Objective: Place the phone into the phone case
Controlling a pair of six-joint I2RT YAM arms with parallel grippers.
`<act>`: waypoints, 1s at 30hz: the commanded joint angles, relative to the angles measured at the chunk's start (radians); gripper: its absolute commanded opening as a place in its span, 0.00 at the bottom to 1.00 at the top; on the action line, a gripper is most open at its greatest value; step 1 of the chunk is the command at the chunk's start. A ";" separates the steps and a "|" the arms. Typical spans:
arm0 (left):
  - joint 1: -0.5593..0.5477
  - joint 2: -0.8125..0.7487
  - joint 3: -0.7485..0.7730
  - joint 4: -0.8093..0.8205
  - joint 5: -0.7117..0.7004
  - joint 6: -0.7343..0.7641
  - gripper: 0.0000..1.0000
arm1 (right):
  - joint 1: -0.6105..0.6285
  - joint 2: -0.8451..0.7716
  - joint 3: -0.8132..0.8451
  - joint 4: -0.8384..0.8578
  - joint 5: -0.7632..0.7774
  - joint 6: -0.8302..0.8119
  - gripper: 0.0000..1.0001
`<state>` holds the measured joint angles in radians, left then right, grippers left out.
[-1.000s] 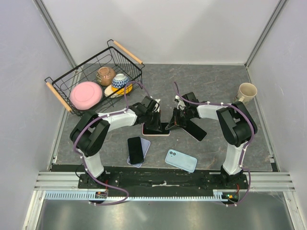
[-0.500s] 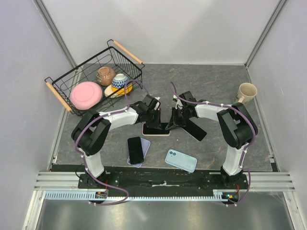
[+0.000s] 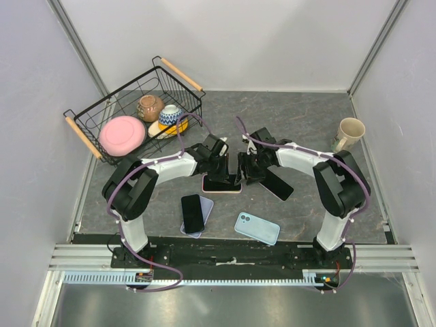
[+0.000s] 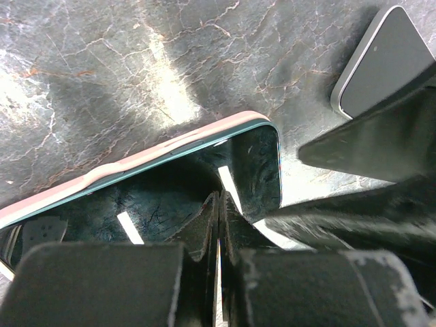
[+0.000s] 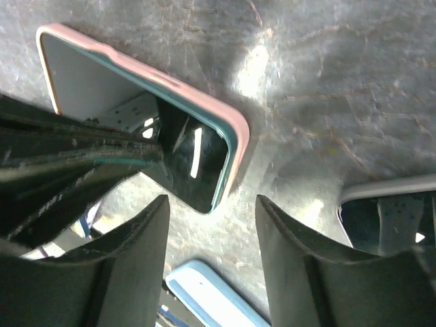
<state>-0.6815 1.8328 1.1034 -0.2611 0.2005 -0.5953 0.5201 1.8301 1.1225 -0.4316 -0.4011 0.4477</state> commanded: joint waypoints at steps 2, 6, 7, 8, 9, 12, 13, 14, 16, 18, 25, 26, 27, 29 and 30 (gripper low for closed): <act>-0.001 0.091 -0.065 -0.127 -0.176 0.014 0.02 | -0.019 -0.158 0.037 -0.055 0.001 -0.003 0.67; -0.001 0.080 -0.074 -0.125 -0.184 0.012 0.02 | -0.049 -0.232 0.051 -0.033 -0.019 0.022 0.75; -0.001 0.074 -0.076 -0.125 -0.182 0.014 0.02 | -0.058 -0.250 0.046 -0.018 -0.042 0.026 0.77; -0.001 0.072 -0.079 -0.122 -0.181 0.014 0.02 | -0.068 -0.258 0.040 -0.009 -0.062 0.034 0.78; -0.001 0.069 -0.079 -0.124 -0.179 0.015 0.02 | -0.093 -0.265 0.024 0.004 -0.082 0.040 0.78; -0.001 0.062 -0.085 -0.115 -0.176 0.020 0.02 | -0.139 -0.276 -0.028 0.057 -0.166 0.062 0.79; -0.001 0.062 -0.088 -0.113 -0.174 0.023 0.02 | -0.147 -0.278 -0.041 0.083 -0.195 0.066 0.79; -0.001 0.059 -0.088 -0.112 -0.173 0.023 0.02 | -0.153 -0.275 -0.061 0.091 -0.202 0.066 0.78; -0.001 0.056 -0.089 -0.110 -0.170 0.025 0.02 | -0.161 -0.266 -0.073 0.103 -0.206 0.060 0.78; -0.001 0.048 -0.091 -0.107 -0.168 0.025 0.02 | -0.161 -0.252 -0.093 0.116 -0.206 0.062 0.77; -0.001 0.033 -0.100 -0.102 -0.162 0.031 0.02 | -0.150 -0.181 -0.138 0.154 -0.173 0.051 0.71; -0.001 0.031 -0.100 -0.102 -0.161 0.029 0.02 | -0.140 -0.172 -0.138 0.156 -0.167 0.048 0.70; -0.001 0.028 -0.102 -0.102 -0.161 0.031 0.02 | -0.135 -0.148 -0.139 0.156 -0.156 0.048 0.67; -0.001 0.025 -0.105 -0.104 -0.161 0.032 0.02 | -0.117 -0.121 -0.139 0.159 -0.150 0.049 0.65; -0.001 0.025 -0.106 -0.104 -0.162 0.032 0.02 | -0.111 -0.098 -0.139 0.166 -0.145 0.052 0.60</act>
<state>-0.6853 1.8072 1.0653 -0.2226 0.1745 -0.6052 0.3771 1.6756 0.9894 -0.3115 -0.5644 0.5018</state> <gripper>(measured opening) 0.026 0.661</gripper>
